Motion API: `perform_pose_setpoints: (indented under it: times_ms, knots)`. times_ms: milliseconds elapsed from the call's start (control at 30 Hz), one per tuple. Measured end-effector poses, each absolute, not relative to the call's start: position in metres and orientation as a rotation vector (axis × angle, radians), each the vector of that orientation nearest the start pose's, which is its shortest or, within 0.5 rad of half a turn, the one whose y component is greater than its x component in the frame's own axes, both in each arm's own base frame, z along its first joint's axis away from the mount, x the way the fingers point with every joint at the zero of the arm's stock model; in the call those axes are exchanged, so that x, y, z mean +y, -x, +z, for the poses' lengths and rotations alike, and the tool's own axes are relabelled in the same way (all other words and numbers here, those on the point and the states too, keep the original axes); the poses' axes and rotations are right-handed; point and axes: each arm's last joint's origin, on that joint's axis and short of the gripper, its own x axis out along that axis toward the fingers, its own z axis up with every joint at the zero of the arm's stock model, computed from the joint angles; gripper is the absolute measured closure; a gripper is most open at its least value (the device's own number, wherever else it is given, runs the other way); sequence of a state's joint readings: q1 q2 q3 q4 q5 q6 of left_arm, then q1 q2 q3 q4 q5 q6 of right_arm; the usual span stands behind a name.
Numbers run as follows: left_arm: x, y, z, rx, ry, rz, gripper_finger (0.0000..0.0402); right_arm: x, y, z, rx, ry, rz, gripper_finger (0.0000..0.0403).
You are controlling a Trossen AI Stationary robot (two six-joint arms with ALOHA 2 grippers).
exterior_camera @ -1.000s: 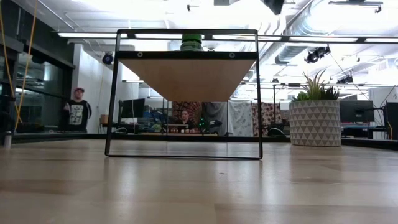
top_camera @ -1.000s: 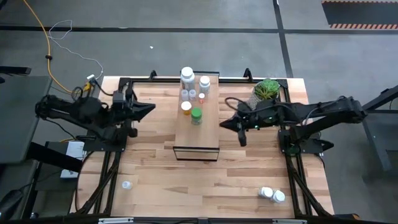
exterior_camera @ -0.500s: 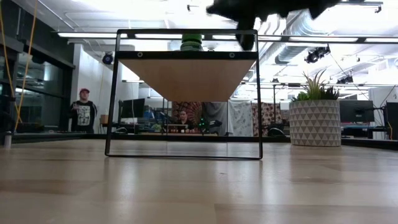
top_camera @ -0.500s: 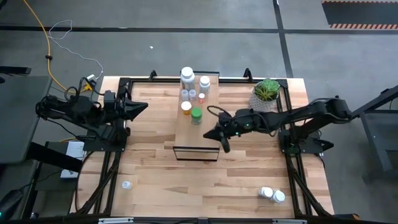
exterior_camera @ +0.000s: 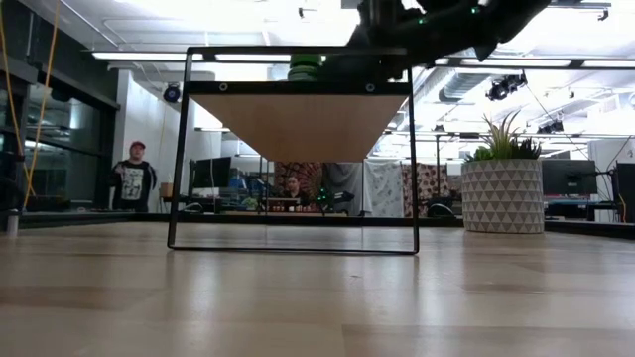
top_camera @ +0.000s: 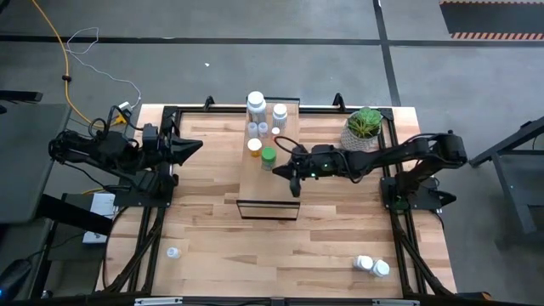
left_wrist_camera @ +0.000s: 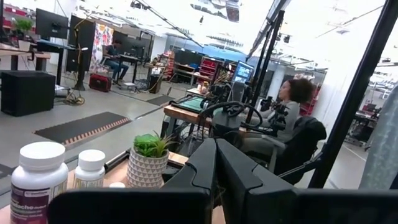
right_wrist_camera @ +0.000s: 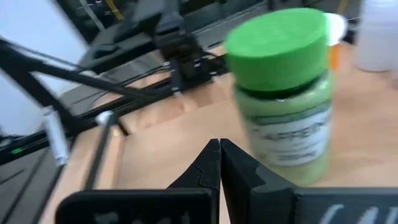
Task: Pick and place medicine bottles onto shelf by color
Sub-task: Put the green medicine bottle on the shelf, then put the transparent medicine bottle on the shelf
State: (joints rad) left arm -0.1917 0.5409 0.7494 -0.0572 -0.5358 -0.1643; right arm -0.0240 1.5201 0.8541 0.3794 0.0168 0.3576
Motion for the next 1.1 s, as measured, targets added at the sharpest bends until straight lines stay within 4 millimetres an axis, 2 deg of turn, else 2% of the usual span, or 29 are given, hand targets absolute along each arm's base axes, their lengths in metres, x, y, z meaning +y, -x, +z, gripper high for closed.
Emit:
perform_pose_setpoints:
  times_ms: [233, 433, 833, 967, 1100]
  knots:
    - [-0.007, -0.113, 0.363, -0.173, 0.225, 0.332, 0.0399, -0.012, -0.336, 0.224, 0.278, -0.342, -0.187, 0.0403]
    - [-0.007, -0.113, 0.363, -0.173, 0.225, 0.339, 0.0399, -0.014, -0.337, 0.224, 0.26, -0.34, -0.221, 0.0403]
    - [-0.007, -0.113, 0.363, -0.174, 0.226, 0.341, 0.0398, -0.028, -0.334, 0.226, 0.216, -0.352, -0.396, 0.0403]
    - [-0.007, -0.113, 0.363, -0.174, 0.226, 0.341, 0.0398, -0.028, -0.325, 0.234, 0.262, -0.338, -0.402, 0.0403]
    - [-0.007, -0.113, 0.363, -0.175, 0.226, 0.341, 0.0398, -0.025, -0.301, 0.257, 0.31, -0.317, -0.373, 0.0403]
